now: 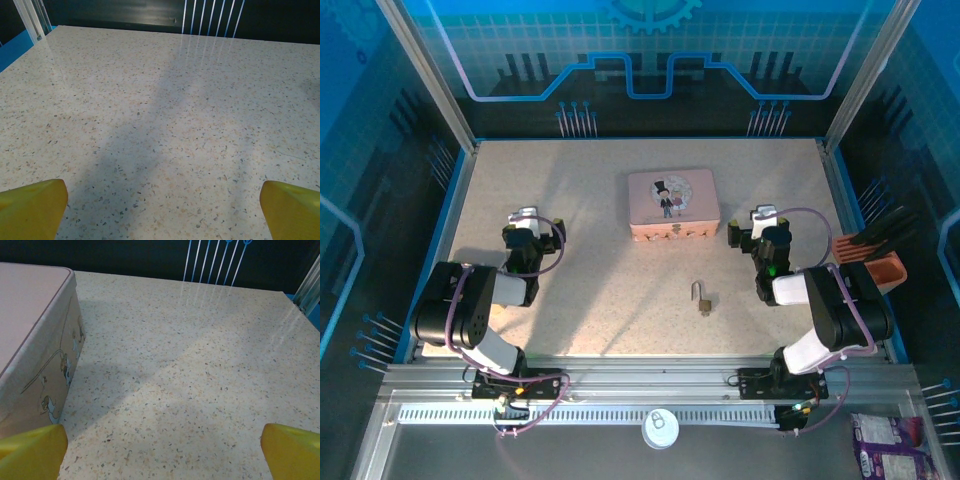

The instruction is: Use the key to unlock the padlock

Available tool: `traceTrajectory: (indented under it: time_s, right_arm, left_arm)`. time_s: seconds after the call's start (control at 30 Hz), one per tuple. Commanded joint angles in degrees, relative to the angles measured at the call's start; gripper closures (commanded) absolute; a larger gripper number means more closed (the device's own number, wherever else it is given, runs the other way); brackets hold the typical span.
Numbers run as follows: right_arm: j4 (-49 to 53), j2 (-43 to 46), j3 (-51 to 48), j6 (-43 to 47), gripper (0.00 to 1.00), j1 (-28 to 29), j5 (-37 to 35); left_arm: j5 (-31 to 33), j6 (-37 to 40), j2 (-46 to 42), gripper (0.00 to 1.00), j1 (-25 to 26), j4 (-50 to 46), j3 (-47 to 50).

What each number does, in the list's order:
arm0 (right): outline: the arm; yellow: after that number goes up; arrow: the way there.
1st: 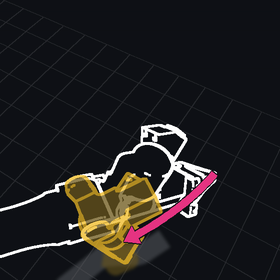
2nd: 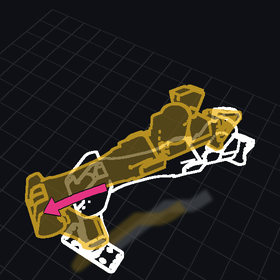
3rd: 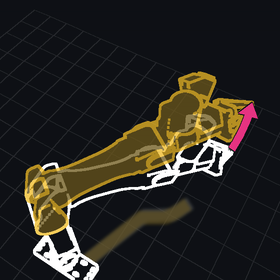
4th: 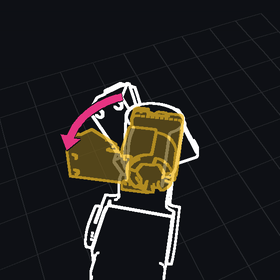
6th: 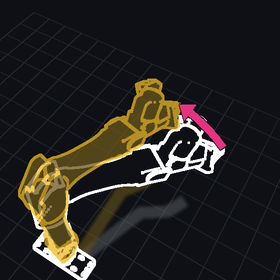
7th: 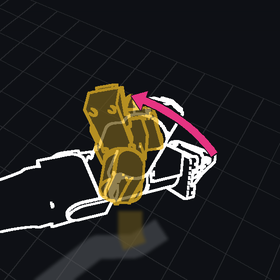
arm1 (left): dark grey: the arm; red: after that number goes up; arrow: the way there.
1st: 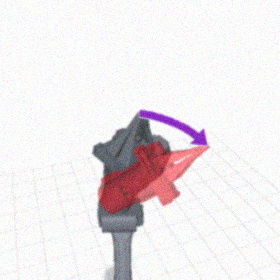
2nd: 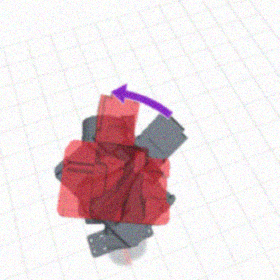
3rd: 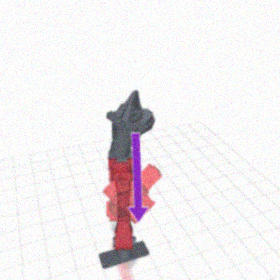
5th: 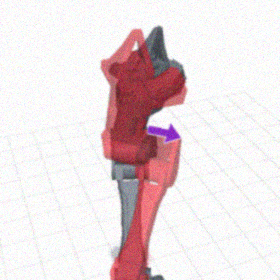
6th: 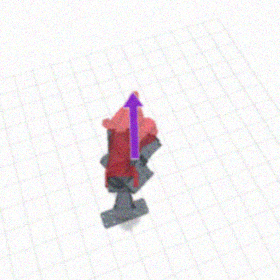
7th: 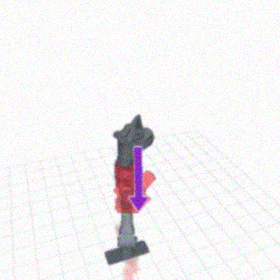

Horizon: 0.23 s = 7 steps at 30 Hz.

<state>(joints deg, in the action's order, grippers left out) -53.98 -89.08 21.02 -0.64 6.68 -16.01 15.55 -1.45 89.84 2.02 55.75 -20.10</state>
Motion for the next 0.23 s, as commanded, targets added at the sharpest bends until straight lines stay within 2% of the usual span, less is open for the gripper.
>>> traceTrajectory:
  time_s: [0.0, 0.2]
  right_arm:
    - [0.0, 0.4, 0.6, -0.8, 0.00, -1.1, 0.1]
    - [-0.8, 0.4, 0.2, -0.7, 0.00, -1.2, 0.2]
  left_arm:
    - [-0.6, -0.5, -0.6, 0.01, -0.3, 0.5, -0.4]
    - [-0.6, -0.5, -0.6, 0.01, -0.4, 0.5, -0.4]
